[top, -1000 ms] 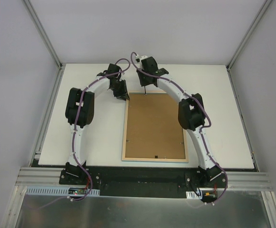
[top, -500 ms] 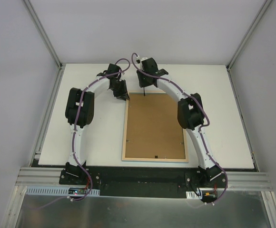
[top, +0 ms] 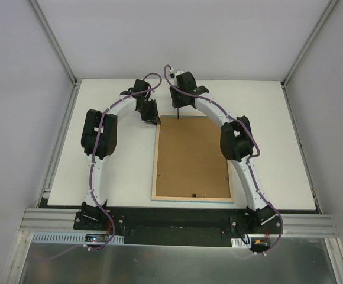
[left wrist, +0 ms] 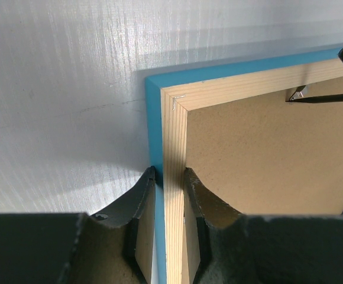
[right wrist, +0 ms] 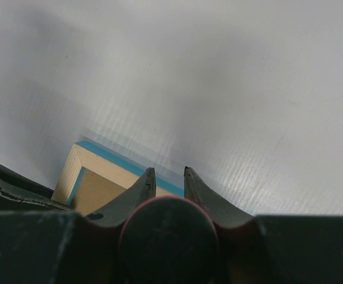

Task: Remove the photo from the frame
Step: Release the photo frame item from the photo frame.

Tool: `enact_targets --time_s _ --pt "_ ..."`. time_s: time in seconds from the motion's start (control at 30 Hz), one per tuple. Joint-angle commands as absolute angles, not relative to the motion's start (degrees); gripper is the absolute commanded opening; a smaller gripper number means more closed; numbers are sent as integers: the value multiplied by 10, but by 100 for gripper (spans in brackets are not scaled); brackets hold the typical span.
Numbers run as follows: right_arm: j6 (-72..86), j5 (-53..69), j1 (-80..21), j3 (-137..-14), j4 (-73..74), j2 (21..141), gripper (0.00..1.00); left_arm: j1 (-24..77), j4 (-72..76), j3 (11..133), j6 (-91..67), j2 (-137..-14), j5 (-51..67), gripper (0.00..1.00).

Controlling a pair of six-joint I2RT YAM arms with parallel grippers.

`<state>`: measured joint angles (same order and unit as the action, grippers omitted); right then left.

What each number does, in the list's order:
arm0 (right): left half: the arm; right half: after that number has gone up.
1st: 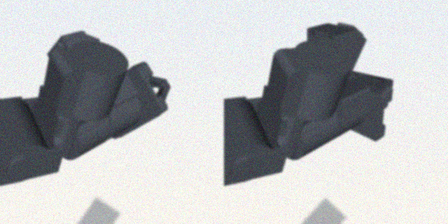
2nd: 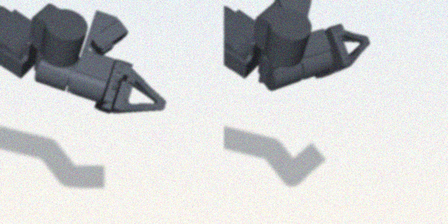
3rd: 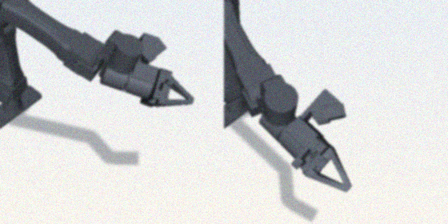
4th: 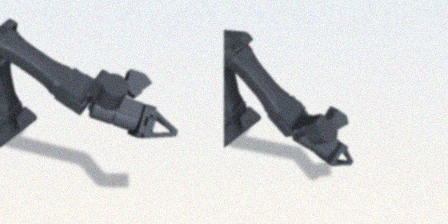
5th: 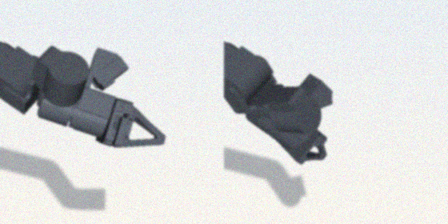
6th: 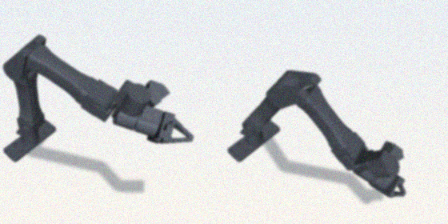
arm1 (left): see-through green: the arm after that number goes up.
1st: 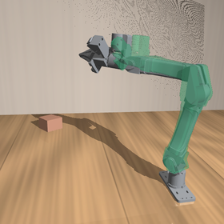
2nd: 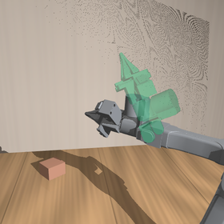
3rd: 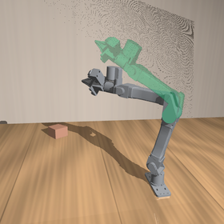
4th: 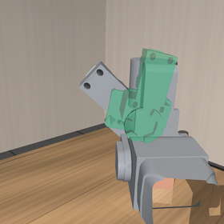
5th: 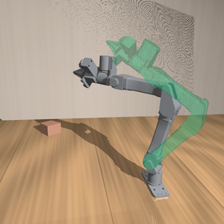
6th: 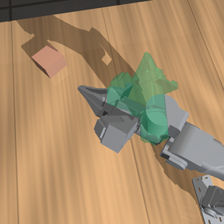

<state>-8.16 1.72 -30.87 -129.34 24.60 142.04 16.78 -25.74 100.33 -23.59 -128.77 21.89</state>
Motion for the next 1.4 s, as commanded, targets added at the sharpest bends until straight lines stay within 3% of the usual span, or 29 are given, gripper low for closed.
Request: enact_targets --time_s 0.0,1.23,1.37 --pt "-91 4 -305 -1322 232 1424 1 171 -287 984 -243 -1279 237 0" --pt "-150 -41 -301 -1308 259 1413 1 170 -287 977 -243 -1271 219 0" --pt "-132 -5 -297 -1313 258 1413 1 170 -287 978 -244 -1274 226 0"
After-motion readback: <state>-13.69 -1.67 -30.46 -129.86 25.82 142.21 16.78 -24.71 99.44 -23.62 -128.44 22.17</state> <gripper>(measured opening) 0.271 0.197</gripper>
